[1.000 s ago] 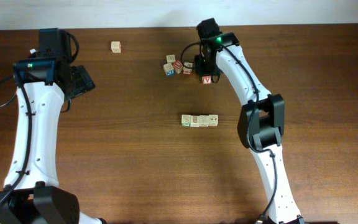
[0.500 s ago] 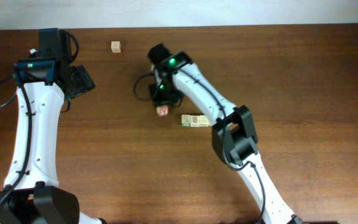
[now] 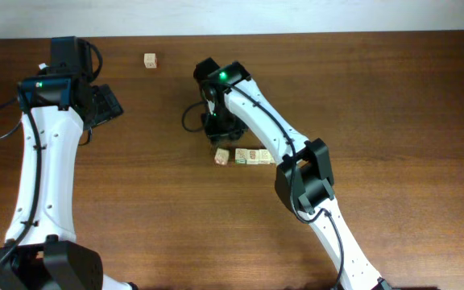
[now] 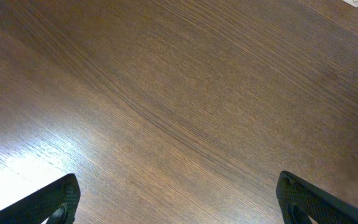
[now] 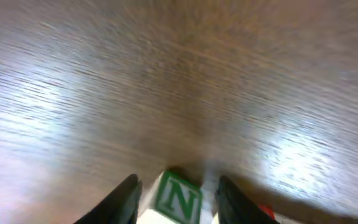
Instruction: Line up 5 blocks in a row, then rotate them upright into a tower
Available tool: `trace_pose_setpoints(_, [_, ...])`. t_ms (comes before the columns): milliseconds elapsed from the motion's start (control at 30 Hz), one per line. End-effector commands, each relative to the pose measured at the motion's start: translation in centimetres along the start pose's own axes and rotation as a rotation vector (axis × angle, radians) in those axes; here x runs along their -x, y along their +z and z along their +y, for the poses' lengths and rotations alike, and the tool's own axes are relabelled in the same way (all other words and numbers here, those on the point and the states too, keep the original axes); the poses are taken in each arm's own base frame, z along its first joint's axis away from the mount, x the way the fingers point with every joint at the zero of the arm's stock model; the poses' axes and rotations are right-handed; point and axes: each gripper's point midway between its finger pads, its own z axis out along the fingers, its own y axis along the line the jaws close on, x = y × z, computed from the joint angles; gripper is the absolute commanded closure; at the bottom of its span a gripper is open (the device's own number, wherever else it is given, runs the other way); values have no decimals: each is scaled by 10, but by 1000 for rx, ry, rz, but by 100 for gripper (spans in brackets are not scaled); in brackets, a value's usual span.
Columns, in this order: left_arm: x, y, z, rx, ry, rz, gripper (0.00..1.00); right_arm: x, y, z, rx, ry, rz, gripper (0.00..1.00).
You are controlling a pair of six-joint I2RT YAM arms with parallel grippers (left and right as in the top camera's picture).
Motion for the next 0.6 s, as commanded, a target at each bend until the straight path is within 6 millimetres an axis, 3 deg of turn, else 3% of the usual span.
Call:
trace_pose_setpoints(0, [4,-3,0,7,-13,-15,1,6,-16,-1,-22,-2,-40,53])
trace_pose_setpoints(67, [4,-3,0,7,-13,-15,1,3,-17,-2,-24,-1,-32,54])
trace_pose_setpoints(167, [4,-3,0,7,-13,-15,1,-4,-17,2,-21,-6,-7,69])
trace_pose_setpoints(300, [4,-3,0,7,-13,-15,1,-13,-13,25,-12,-51,6,88])
trace_pose_setpoints(400, [4,-3,0,7,-13,-15,1,-20,-9,42,-17,-88,8,92])
trace_pose_setpoints(567, [4,-3,0,7,-13,-15,1,-18,-2,44,-91,-18,-28,96])
